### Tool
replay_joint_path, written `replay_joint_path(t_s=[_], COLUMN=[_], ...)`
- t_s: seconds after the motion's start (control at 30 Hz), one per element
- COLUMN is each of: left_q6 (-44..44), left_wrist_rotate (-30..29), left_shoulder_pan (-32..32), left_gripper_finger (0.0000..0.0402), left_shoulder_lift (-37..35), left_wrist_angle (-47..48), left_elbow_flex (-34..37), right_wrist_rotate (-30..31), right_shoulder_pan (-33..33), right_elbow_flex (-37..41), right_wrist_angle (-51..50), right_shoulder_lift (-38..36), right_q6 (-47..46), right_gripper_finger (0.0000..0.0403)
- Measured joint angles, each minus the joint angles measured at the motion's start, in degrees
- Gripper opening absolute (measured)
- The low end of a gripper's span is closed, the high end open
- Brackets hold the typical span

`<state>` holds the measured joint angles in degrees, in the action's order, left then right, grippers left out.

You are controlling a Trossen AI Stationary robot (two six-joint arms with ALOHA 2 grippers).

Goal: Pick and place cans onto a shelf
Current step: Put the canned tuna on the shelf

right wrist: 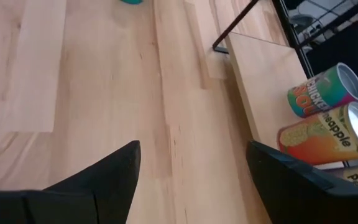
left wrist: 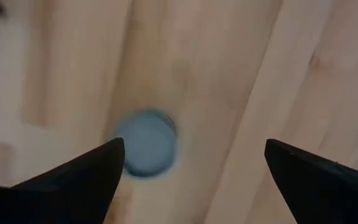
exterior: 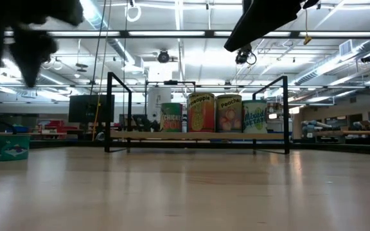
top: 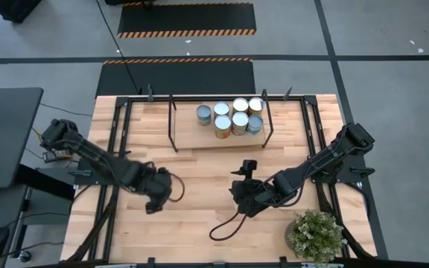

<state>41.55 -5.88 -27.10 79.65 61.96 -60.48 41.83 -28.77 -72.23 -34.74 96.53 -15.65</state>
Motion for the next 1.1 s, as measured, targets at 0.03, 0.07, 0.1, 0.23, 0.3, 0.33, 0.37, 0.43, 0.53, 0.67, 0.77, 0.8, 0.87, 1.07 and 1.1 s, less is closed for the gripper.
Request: replay_joint_path(t_s=[0.03, 0.07, 0.1, 0.23, 0.3, 0.33, 0.37, 0.43, 0.53, 0.67, 0.77, 0.8, 0.87, 1.07, 1.1], left_q6=[2.38, 4.73, 6.71, 13.48, 16.03, 16.91, 17.62, 17.84, 16.71, 14.2, 11.77, 11.21, 10.03, 6.8, 6.53], left_wrist_rotate=[0.51, 1.23, 1.55, 3.52, 4.08, 4.16, 4.2, 4.18, 3.56, 3.5, 3.29, 3.25, 3.18, 4.0, 4.02], left_shoulder_pan=[-1.12, -2.24, -3.32, -6.4, -7.49, -7.88, -8.13, -8.2, -7.52, -4.8, -2.26, -1.51, -0.1, 2.82, 3.22], left_gripper_finger=[0.0391, 0.0389, 0.0388, 0.0387, 0.0386, 0.0386, 0.0386, 0.0386, 0.0386, 0.0386, 0.0386, 0.0386, 0.0386, 0.0386, 0.0386], left_shoulder_lift=[0.1, 0.18, 0.18, 0.13, 0.12, 0.13, 0.12, 0.12, -0.32, -1.78, -3.76, -4.49, -5.68, -6.36, -6.26], left_wrist_angle=[-0.54, -0.73, -0.46, -1.48, -1.06, -1.25, -1.48, -2.43, -4.69, -6.85, -9.84, -11.1, -13.35, -21.15, -22.56], left_elbow_flex=[1.59, 3.23, 4.73, 9.96, 12.35, 13.45, 14.4, 16.67, 19.79, 23.4, 25.02, 25.47, 26.39, 28.67, 29.1], right_wrist_rotate=[-0.15, -0.52, -0.99, -1.65, -2.41, -2.83, -2.96, -3.08, -3.55, -4.09, -4.09, -4.09, -4.09, -4.09, -4.12], right_shoulder_pan=[0.02, 0.02, 0.02, 0.0, 0.02, 0.02, 0.02, 0.08, 0.27, 0.28, 0.31, 0.31, 0.28, 0.29, 0.28], right_elbow_flex=[0.0, 0.0, 0.0, 0.0, 0.0, 0.0, 0.0, 0.0, 0.0, 0.0, 0.0, 0.0, 0.0, 0.0, 0.0], right_wrist_angle=[0.22, 0.46, 0.69, 2.04, 2.37, 2.66, 2.91, 2.99, 3.06, 3.19, 3.24, 3.36, 3.45, 3.75, 3.92], right_shoulder_lift=[0.0, 0.0, 0.0, 0.0, 0.0, 0.0, 0.0, -0.02, -0.02, -0.02, -0.02, -0.02, -0.02, -0.02, -0.02], right_q6=[0.61, 1.12, 1.49, 3.7, 4.58, 4.94, 5.23, 5.44, 5.65, 5.79, 5.65, 5.65, 5.61, 5.37, 5.33], right_gripper_finger=[0.0299, 0.0299, 0.0299, 0.0299, 0.0299, 0.0299, 0.0299, 0.0299, 0.0299, 0.0299, 0.0299, 0.0299, 0.0299, 0.0299, 0.0299])
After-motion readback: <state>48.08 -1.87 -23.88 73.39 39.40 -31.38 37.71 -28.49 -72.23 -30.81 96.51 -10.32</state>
